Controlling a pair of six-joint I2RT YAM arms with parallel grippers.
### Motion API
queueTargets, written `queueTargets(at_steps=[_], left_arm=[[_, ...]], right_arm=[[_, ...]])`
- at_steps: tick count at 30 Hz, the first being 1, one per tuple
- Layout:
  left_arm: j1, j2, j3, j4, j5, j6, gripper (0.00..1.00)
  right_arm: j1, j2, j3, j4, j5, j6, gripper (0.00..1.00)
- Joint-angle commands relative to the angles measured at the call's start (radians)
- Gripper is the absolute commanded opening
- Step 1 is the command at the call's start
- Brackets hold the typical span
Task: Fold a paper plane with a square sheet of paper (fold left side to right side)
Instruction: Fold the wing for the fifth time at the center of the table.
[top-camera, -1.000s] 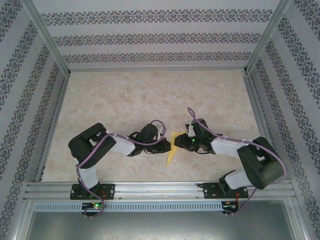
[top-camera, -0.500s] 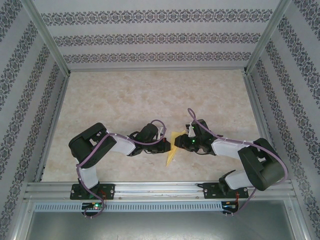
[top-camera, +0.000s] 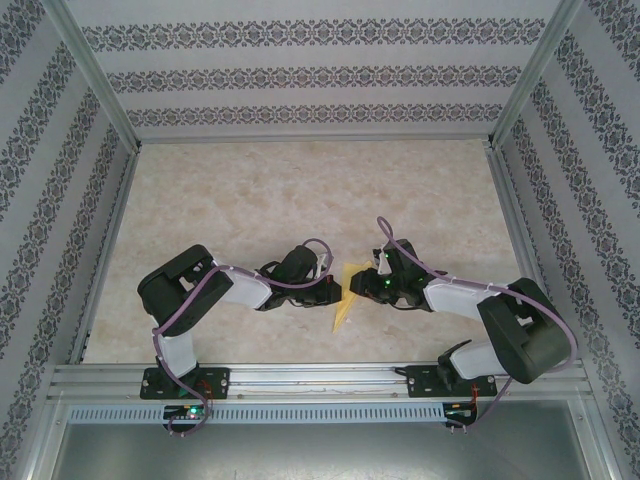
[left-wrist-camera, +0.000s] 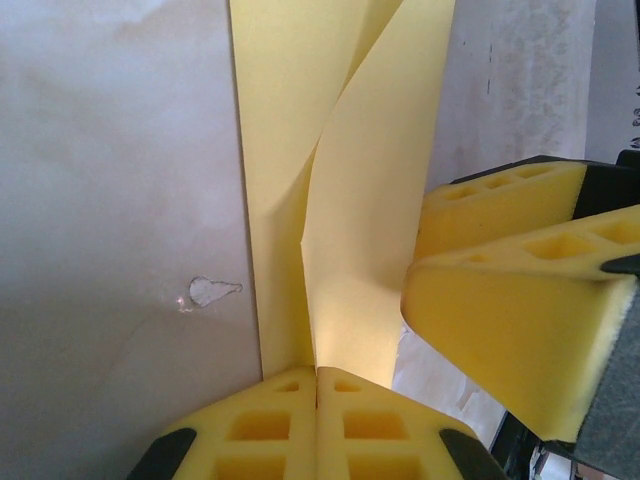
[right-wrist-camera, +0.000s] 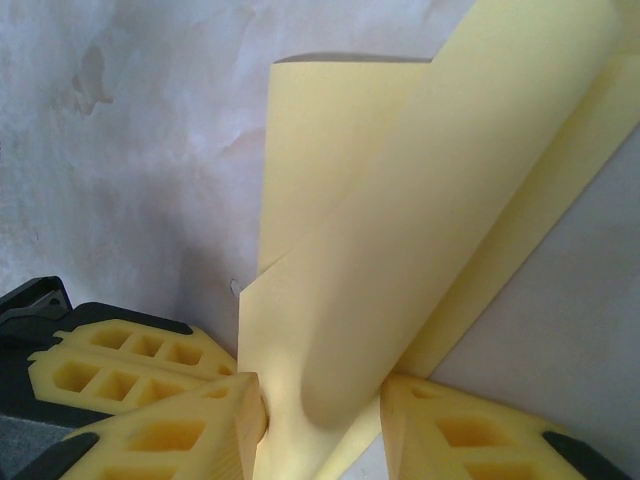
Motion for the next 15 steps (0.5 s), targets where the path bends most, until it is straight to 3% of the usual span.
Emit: queueTargets(at_steps=[1,15], left_arm=[[0.006,0.1,-0.014,-0.142,-0.09,0.044,0.03],[0.006,0.111,-0.012,-0.148,-0.095,0.042,0.02]], right_arm=[[-0.012,-0.016,-0.02,-0.035,0.021,0.012,0.37],[-0.03,-0.094,-0.034,-0.061,0.014,0.009,0.35]])
